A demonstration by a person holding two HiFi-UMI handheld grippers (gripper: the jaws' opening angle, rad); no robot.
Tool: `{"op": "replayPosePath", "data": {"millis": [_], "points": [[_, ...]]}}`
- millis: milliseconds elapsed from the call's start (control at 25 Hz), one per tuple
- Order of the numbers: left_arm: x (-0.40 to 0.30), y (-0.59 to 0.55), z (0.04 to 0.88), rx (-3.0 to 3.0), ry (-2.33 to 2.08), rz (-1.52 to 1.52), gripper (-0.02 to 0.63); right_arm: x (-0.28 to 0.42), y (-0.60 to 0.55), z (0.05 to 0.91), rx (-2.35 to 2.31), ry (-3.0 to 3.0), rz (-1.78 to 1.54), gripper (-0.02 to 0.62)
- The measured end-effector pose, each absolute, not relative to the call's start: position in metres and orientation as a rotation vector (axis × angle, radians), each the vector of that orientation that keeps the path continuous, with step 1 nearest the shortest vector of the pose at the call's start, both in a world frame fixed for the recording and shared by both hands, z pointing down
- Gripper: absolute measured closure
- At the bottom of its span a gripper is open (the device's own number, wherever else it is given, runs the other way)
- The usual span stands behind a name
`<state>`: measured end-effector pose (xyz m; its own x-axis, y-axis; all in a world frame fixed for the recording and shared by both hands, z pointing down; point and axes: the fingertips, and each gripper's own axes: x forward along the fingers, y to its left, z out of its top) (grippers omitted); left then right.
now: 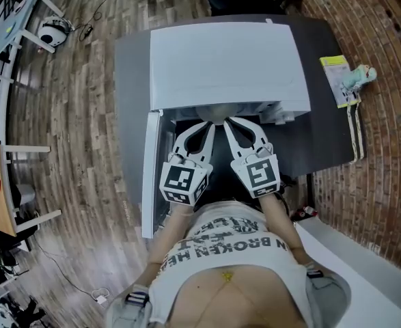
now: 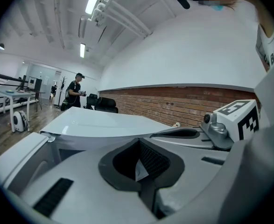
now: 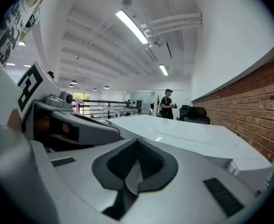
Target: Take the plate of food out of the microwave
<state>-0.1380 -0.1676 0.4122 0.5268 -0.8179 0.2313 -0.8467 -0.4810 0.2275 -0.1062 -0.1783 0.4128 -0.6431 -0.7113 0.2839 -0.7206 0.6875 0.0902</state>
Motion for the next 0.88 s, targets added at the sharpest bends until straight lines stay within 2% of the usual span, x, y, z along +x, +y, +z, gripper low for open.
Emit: {"op": "replayPosePath", "data": {"millis": [880], "points": [[-0.145, -0.188, 0.467, 2.291, -1.452, 0.192, 0.600, -0.094, -0.201, 0.463, 1.008, -2.562, 0.098, 0.588]]}}
